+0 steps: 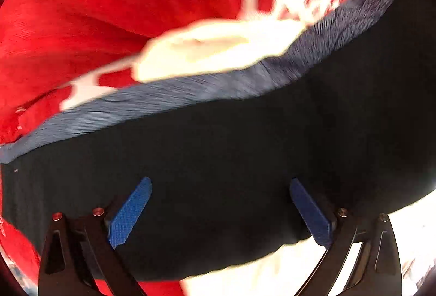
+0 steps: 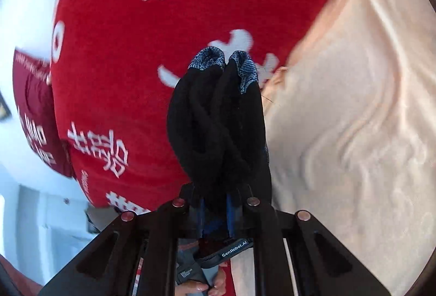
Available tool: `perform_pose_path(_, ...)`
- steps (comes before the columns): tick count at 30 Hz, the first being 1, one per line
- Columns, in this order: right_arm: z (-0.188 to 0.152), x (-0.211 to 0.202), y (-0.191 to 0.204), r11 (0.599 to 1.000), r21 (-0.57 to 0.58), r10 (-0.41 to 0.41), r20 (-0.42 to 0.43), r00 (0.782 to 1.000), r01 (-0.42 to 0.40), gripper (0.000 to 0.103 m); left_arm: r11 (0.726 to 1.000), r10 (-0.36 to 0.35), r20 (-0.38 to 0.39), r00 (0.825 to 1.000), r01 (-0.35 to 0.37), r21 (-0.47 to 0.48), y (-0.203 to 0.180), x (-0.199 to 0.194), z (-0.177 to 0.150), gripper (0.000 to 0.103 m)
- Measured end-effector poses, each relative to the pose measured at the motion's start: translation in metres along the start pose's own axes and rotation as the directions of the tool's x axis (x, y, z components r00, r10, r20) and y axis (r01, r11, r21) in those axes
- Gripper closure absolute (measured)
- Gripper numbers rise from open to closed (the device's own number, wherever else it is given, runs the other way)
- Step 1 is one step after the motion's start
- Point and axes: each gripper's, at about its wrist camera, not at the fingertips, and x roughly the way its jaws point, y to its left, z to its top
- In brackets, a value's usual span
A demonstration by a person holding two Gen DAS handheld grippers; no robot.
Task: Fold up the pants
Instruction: 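Lift the gripped end and fold it over onto the strip's other half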
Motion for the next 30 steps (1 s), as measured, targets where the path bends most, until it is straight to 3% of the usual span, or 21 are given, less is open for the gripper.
perform_pose_path(4, -0.020, 0.014, 0.068, 0.968, -0.220, -0.126, -0.013, 0.992, 0.120, 0.089, 0.999, 0.025, 0.069, 0.997, -0.022, -0.035, 0.064, -0.040, -0.019, 0.000)
perform_pose_path(7, -0.054, 0.044, 0.120, 0.897, -0.397, -0.224, -0.024, 0.974, 0.196, 0.089, 0.993, 0.099, 0.087, 0.991, -0.092, -0.077, 0.135, -0.063, -0.042, 0.000)
perform_pose_path(10, -0.096, 0.096, 0.157, 0.831, -0.507, -0.295, -0.050, 0.954, 0.230, 0.089, 0.981, 0.169, 0.063, 0.984, -0.162, -0.108, 0.192, -0.068, -0.065, 0.000)
perform_pose_path(13, -0.152, 0.171, 0.178, 0.742, -0.612, -0.398, -0.073, 0.914, 0.274, 0.085, 0.959, 0.237, -0.017, 0.971, -0.236, -0.154, 0.254, -0.063, -0.091, 0.000)
perform_pose_path(16, -0.223, 0.254, 0.178, 0.547, -0.758, -0.581, -0.039, 0.813, 0.355, 0.074, 0.946, 0.252, -0.062, 0.966, -0.259, -0.195, 0.283, -0.061, -0.108, 0.000)
perform_pose_path(17, -0.255, 0.285, 0.172, 0.389, -0.826, -0.686, 0.034, 0.726, 0.407, 0.073, 0.944, 0.253, -0.062, 0.965, -0.261, -0.202, 0.292, -0.064, -0.114, 0.000)
perform_pose_path(18, -0.278, 0.301, 0.170, 0.246, -0.868, -0.741, 0.120, 0.661, 0.433, 0.070, 0.944, 0.254, -0.055, 0.966, -0.260, -0.205, 0.297, -0.065, -0.117, 0.000)
perform_pose_path(19, -0.292, 0.305, 0.173, 0.159, -0.883, -0.749, 0.182, 0.636, 0.441, 0.068, 0.945, 0.251, -0.048, 0.967, -0.256, -0.205, 0.301, -0.067, -0.119, 0.000)
perform_pose_path(20, -0.306, 0.301, 0.183, 0.096, -0.895, -0.732, 0.233, 0.640, 0.436, 0.065, 0.947, 0.243, -0.044, 0.969, -0.247, -0.207, 0.302, -0.068, -0.116, 0.000)
perform_pose_path(21, -0.313, 0.290, 0.193, 0.106, -0.901, -0.707, 0.230, 0.669, 0.421, 0.057, 0.948, 0.235, -0.039, 0.971, -0.237, -0.211, 0.301, -0.072, -0.119, 0.000)
perform_pose_path(23, -0.318, 0.267, 0.209, 0.191, -0.912, -0.656, 0.157, 0.739, 0.363, 0.044, 0.953, 0.207, -0.018, 0.978, -0.206, -0.223, 0.295, -0.072, -0.108, 0.000)
perform_pose_path(24, -0.315, 0.252, 0.217, 0.284, -0.907, -0.616, 0.075, 0.784, 0.311, 0.041, 0.957, 0.188, 0.001, 0.982, -0.183, -0.225, 0.289, -0.070, -0.099, 0.000)
perform_pose_path(25, -0.307, 0.242, 0.219, 0.371, -0.886, -0.589, 0.007, 0.808, 0.278, 0.041, 0.960, 0.177, 0.016, 0.984, -0.169, -0.223, 0.281, -0.064, -0.088, 0.000)
perform_pose_path(27, -0.277, 0.226, 0.205, 0.615, -0.749, -0.515, -0.145, 0.845, 0.246, 0.041, 0.966, 0.157, 0.028, 0.987, -0.147, -0.212, 0.270, -0.059, -0.083, 0.000)
perform_pose_path(28, -0.263, 0.222, 0.193, 0.704, -0.665, -0.481, -0.190, 0.856, 0.248, 0.041, 0.970, 0.140, 0.013, 0.990, -0.135, -0.200, 0.262, -0.049, -0.079, 0.000)
perform_pose_path(29, -0.244, 0.217, 0.174, 0.810, -0.532, -0.423, -0.242, 0.873, 0.245, 0.041, 0.972, 0.136, -0.016, 0.991, -0.137, -0.193, 0.259, -0.036, -0.077, 0.000)
perform_pose_path(30, -0.223, 0.214, 0.145, 0.920, -0.322, -0.323, -0.299, 0.898, 0.223, 0.041, 0.972, 0.135, -0.047, 0.990, -0.141, -0.190, 0.257, -0.024, -0.077, 0.000)
